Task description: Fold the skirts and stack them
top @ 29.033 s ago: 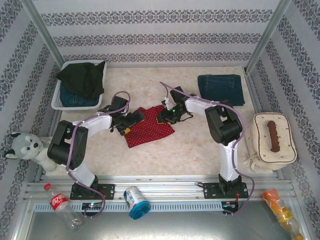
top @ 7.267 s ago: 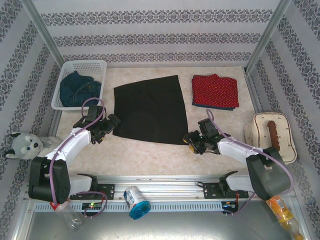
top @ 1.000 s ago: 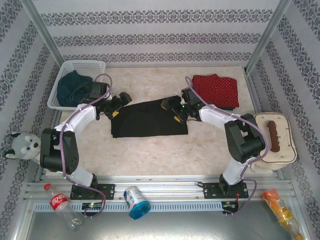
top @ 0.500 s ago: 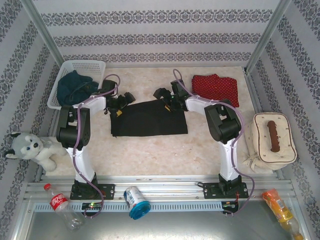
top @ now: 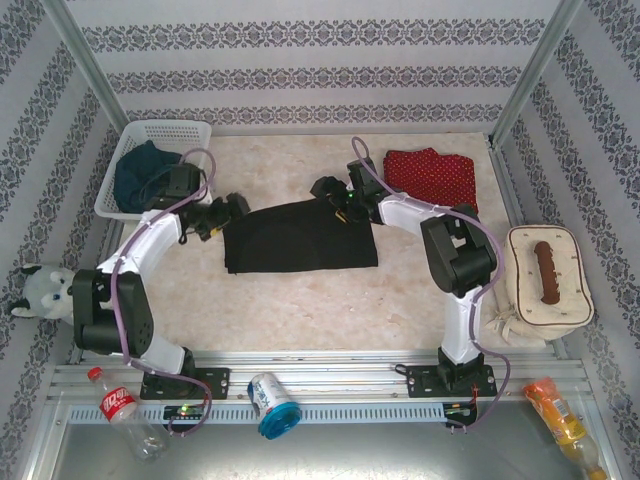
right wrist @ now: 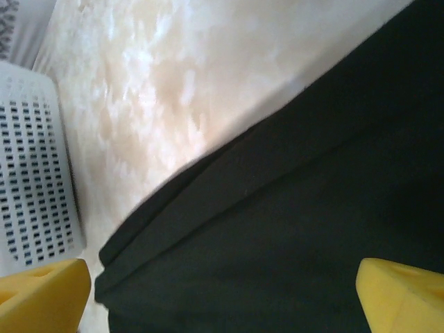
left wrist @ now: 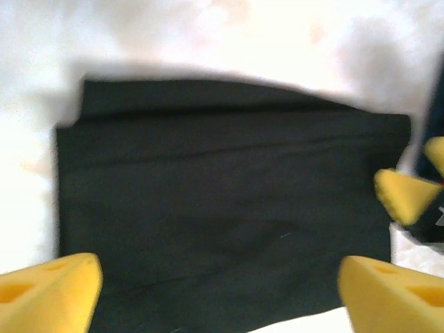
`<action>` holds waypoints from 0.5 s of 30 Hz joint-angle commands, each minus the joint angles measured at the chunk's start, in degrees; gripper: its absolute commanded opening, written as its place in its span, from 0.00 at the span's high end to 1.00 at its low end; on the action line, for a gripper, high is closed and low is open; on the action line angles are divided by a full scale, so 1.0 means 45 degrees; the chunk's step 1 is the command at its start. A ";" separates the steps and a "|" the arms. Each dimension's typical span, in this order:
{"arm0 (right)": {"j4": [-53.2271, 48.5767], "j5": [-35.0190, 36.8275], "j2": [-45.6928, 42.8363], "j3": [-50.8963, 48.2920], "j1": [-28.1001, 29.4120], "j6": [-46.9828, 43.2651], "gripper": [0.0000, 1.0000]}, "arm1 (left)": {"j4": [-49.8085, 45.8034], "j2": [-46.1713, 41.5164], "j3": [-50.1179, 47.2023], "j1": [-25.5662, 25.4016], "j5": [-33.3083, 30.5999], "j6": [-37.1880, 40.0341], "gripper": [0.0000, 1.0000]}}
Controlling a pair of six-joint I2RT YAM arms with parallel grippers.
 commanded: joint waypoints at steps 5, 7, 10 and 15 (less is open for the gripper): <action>-0.1403 -0.0941 -0.1102 -0.1368 -0.0091 -0.1130 0.03 | -0.0245 0.0769 -0.1629 0.0868 0.0787 0.1152 0.28; -0.1598 -0.0973 -0.1117 -0.1566 -0.0164 -0.1425 0.03 | 0.0429 0.1103 -0.1779 0.0920 0.1295 0.1283 0.30; -0.1761 -0.0998 -0.0983 -0.1853 -0.0232 -0.1682 0.03 | 0.1127 0.1907 -0.1682 0.0920 0.1945 0.1549 0.34; -0.1342 -0.1387 -0.0606 -0.2493 -0.0321 -0.1282 0.04 | 0.2045 0.2962 -0.1519 0.0920 0.2512 0.1574 0.40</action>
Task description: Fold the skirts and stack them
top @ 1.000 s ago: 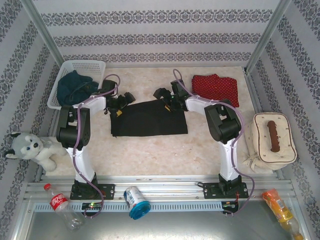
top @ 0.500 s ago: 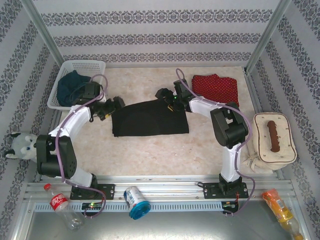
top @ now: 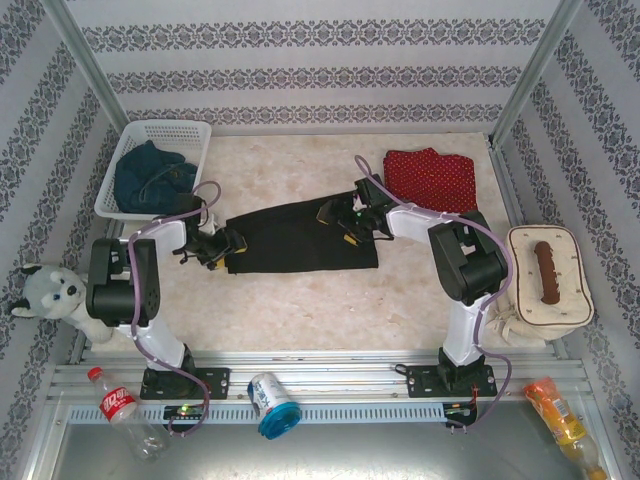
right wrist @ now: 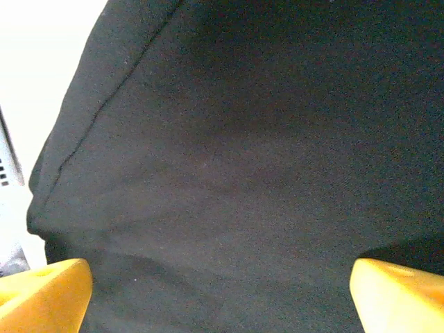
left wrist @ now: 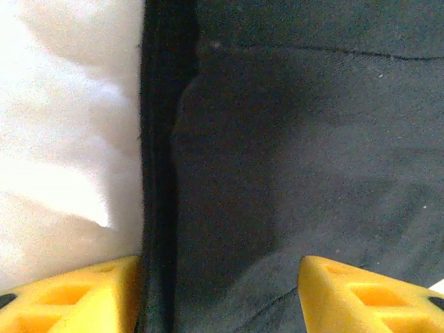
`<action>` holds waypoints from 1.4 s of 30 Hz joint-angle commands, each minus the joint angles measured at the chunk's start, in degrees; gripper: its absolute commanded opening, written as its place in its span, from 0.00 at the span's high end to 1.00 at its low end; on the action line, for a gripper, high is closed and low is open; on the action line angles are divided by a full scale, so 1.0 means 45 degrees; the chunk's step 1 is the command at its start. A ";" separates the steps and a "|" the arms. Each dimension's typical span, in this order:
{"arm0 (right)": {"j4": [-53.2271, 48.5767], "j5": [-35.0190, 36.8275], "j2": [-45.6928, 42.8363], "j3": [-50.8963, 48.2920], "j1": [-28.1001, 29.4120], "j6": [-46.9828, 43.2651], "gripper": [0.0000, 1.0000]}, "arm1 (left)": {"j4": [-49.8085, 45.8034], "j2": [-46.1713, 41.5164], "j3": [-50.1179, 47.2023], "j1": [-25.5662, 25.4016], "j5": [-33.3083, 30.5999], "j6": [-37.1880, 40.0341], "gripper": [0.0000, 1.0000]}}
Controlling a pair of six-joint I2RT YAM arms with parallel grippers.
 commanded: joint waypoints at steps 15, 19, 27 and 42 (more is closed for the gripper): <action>0.0775 -0.0867 -0.0215 -0.1355 -0.0088 0.0802 0.04 | -0.0421 0.0038 0.0841 -0.0106 -0.1577 0.0889 1.00; 0.0042 -0.0540 -0.0982 -0.1521 -0.0031 0.0311 0.06 | -0.2714 -0.0913 0.2034 -0.0358 -0.4210 0.1614 1.00; 0.0398 -0.1520 -0.0574 -0.1918 0.0448 0.0255 0.65 | -0.5611 -0.1376 0.4128 -0.2208 -0.8237 0.2081 1.00; 0.1026 -0.1590 0.0503 -0.2273 0.0714 0.0691 1.00 | -0.8844 0.2564 1.0195 -0.6887 -0.8224 0.1436 1.00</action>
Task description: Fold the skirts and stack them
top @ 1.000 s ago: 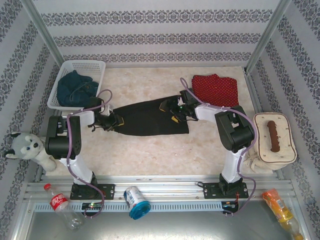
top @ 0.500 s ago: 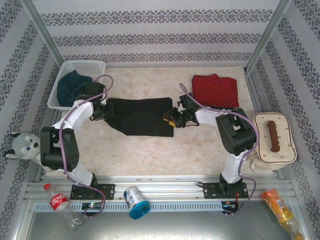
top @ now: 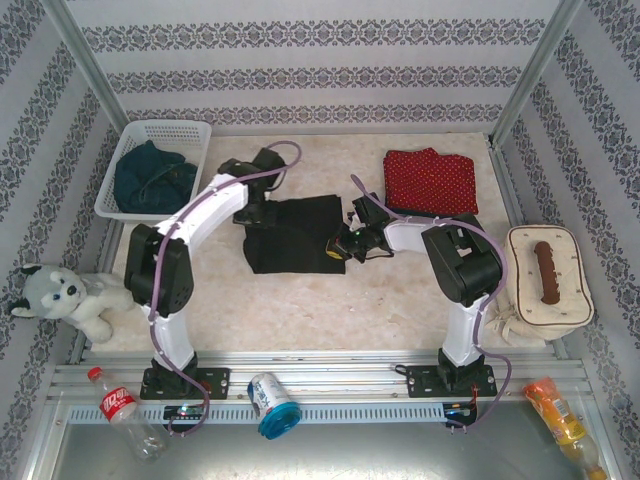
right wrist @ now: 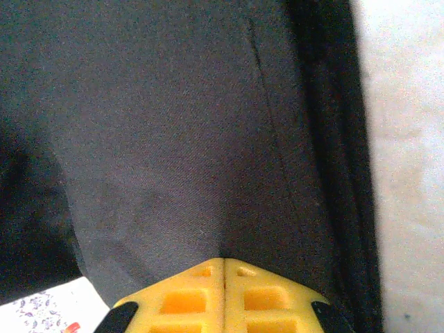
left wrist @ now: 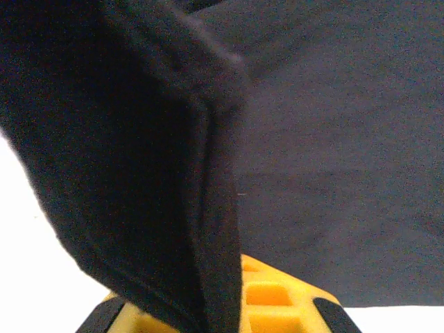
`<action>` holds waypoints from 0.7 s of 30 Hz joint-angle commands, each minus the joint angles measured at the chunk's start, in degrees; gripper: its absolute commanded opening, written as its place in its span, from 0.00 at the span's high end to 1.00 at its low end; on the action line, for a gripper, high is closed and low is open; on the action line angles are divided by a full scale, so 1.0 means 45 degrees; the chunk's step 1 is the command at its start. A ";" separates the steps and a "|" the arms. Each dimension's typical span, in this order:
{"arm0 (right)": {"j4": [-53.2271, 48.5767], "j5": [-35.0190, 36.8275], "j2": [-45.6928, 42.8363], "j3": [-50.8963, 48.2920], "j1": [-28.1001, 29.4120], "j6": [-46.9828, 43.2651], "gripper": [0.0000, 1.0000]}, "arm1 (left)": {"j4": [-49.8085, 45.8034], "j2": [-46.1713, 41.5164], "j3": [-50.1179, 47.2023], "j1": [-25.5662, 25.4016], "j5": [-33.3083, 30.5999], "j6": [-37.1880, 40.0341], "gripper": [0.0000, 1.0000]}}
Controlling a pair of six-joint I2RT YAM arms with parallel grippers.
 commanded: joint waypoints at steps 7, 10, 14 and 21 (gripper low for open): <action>0.0783 0.0357 0.0500 -0.0899 0.0179 0.0777 1.00 | -0.0745 0.2287 0.2825 -0.1685 0.1960 -0.0137 0.99; 0.0960 0.0358 0.0517 -0.0988 0.0178 0.0934 1.00 | -0.0769 0.2888 0.3318 -0.1853 0.2243 -0.0222 0.97; 0.1138 0.0392 0.0514 -0.1071 0.0179 0.1121 1.00 | -0.0302 0.3295 0.3522 -0.1998 0.3039 -0.0405 0.95; 0.1319 0.0515 0.0519 -0.1179 0.0179 0.1406 1.00 | 0.0410 0.4346 0.3938 -0.2014 0.3493 -0.0848 0.91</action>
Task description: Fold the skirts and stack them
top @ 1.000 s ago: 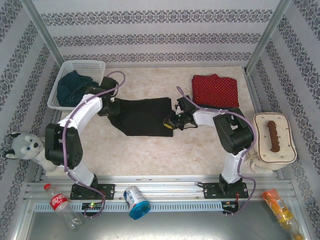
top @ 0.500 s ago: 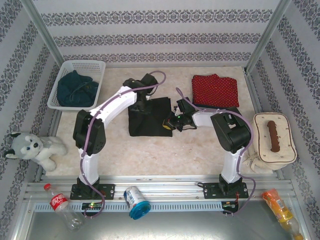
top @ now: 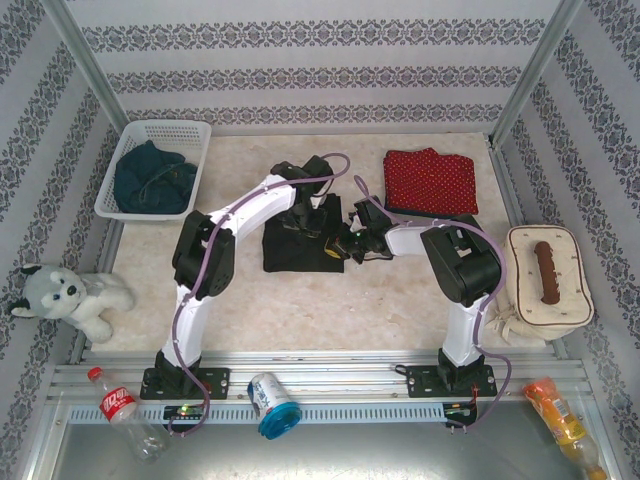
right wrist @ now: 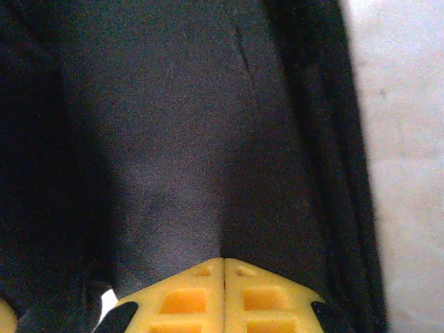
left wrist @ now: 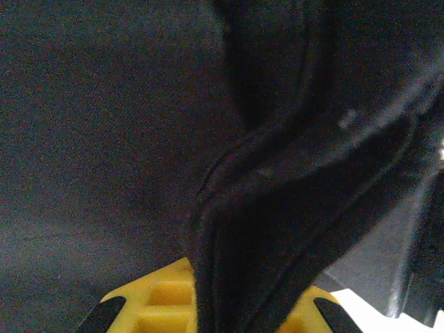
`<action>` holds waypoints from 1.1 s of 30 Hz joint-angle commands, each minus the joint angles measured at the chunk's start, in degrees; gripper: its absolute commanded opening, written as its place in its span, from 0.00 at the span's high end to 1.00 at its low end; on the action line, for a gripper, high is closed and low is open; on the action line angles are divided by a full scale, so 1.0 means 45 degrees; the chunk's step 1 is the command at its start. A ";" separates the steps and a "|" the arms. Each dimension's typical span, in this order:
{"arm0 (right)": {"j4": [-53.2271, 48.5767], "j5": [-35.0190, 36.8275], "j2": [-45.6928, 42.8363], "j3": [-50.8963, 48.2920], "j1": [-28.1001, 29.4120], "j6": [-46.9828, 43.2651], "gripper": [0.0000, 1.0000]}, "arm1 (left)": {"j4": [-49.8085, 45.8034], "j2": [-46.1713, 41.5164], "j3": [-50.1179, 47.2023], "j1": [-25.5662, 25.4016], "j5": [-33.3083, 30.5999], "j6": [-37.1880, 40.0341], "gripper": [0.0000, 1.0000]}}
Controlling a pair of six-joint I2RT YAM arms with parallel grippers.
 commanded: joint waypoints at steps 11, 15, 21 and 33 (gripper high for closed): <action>-0.0283 0.0708 0.0519 -0.0632 0.0179 0.0580 1.00 | 0.0624 0.1104 0.0708 -0.0164 0.0719 -0.1239 0.89; -0.0210 0.0767 0.0438 -0.0679 0.0179 0.0695 1.00 | 0.0736 0.1068 0.0674 -0.0159 0.0615 -0.1702 0.83; -0.0137 0.1370 -0.0832 -0.0919 -0.0042 0.0658 1.00 | 0.1335 -0.0365 0.0329 0.0031 0.1379 -0.2517 0.49; -0.2079 0.5623 -0.5765 -0.2027 -0.0277 -0.0428 0.73 | 0.5105 -0.4700 -0.3701 0.2091 0.1980 -0.3123 0.09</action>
